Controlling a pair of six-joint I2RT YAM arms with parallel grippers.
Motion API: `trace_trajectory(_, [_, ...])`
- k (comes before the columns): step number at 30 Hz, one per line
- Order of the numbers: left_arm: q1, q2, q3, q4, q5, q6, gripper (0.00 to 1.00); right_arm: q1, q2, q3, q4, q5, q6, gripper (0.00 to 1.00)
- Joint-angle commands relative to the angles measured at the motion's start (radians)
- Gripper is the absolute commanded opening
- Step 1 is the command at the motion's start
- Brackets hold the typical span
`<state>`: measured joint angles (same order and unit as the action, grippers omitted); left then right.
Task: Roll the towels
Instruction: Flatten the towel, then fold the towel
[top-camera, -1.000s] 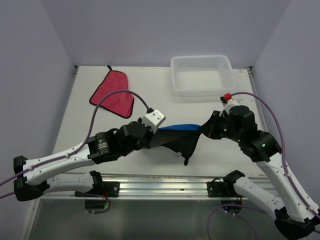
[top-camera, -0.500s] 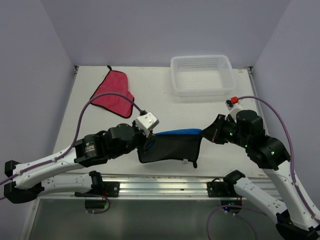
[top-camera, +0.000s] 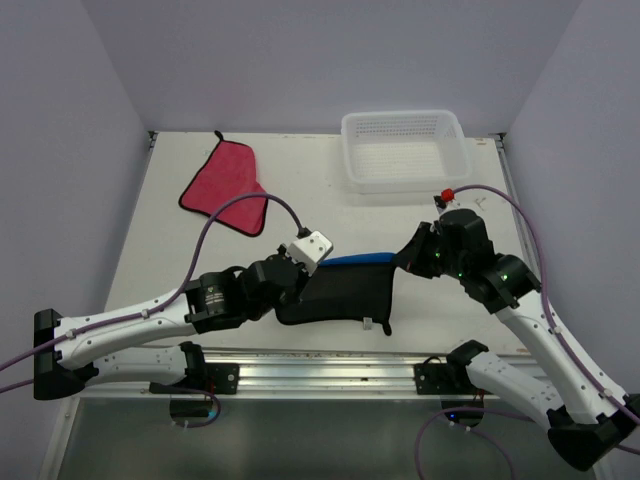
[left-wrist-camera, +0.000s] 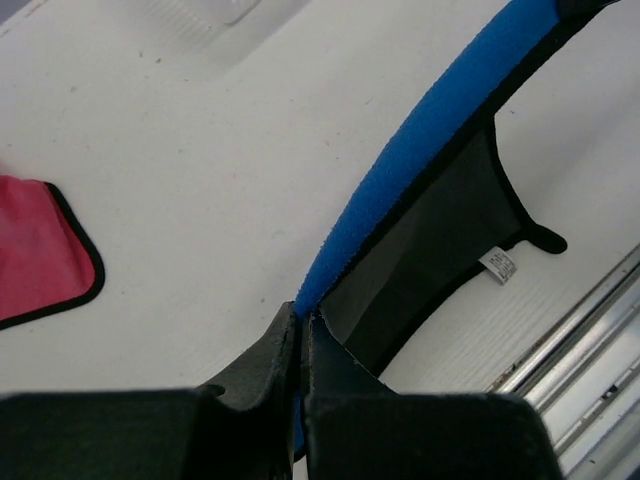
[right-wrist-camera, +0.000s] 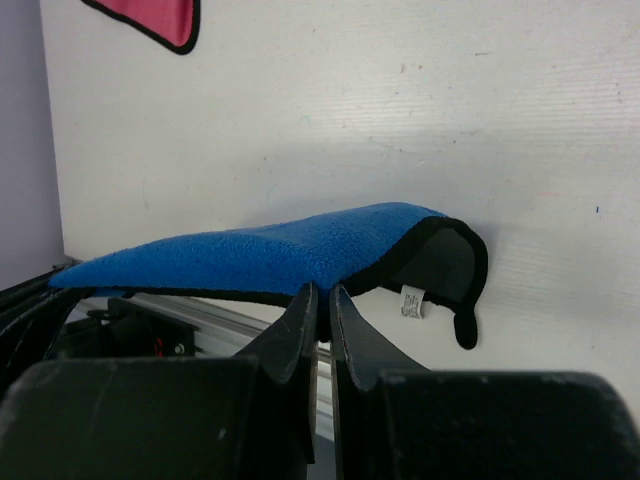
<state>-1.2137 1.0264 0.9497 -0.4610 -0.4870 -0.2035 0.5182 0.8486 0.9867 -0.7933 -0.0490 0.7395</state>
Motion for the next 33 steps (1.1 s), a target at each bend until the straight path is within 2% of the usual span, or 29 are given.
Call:
trace_trajectory(1, [-0.001,0.059,0.0,0.096,-0.111,0.078,0.0,0.0,0.056,-0.013,0.109,0.047,-0.006,0.0])
trace_trajectory(6, [0.022,0.145,-0.012,0.143,-0.113,0.118,0.01,0.0,0.13,-0.016,0.152,0.101,-0.029,0.0])
trace_trajectory(11, [0.104,0.202,-0.04,0.186,-0.049,0.122,0.03,-0.01,0.211,-0.023,0.198,0.123,-0.054,0.0])
trace_trajectory(21, [0.148,0.319,-0.023,0.17,0.002,0.119,0.2,-0.041,0.354,-0.072,0.316,0.06,-0.078,0.0])
trace_trajectory(24, [0.146,0.337,-0.032,0.162,0.018,0.107,0.28,-0.044,0.379,-0.089,0.344,0.045,-0.083,0.0])
trace_trajectory(26, [0.146,0.35,-0.032,0.147,0.01,0.093,0.29,-0.044,0.406,-0.102,0.353,0.012,-0.084,0.0])
trace_trajectory(29, [0.146,0.373,-0.032,0.127,0.001,0.078,0.37,-0.043,0.432,-0.123,0.373,-0.002,-0.083,0.0])
trace_trajectory(30, [0.146,0.383,-0.031,0.125,-0.004,0.07,0.42,-0.044,0.438,-0.128,0.39,-0.006,-0.08,0.0])
trace_trajectory(33, [0.146,0.406,-0.025,0.107,-0.031,0.056,0.47,-0.043,0.463,-0.134,0.405,-0.014,-0.077,0.0])
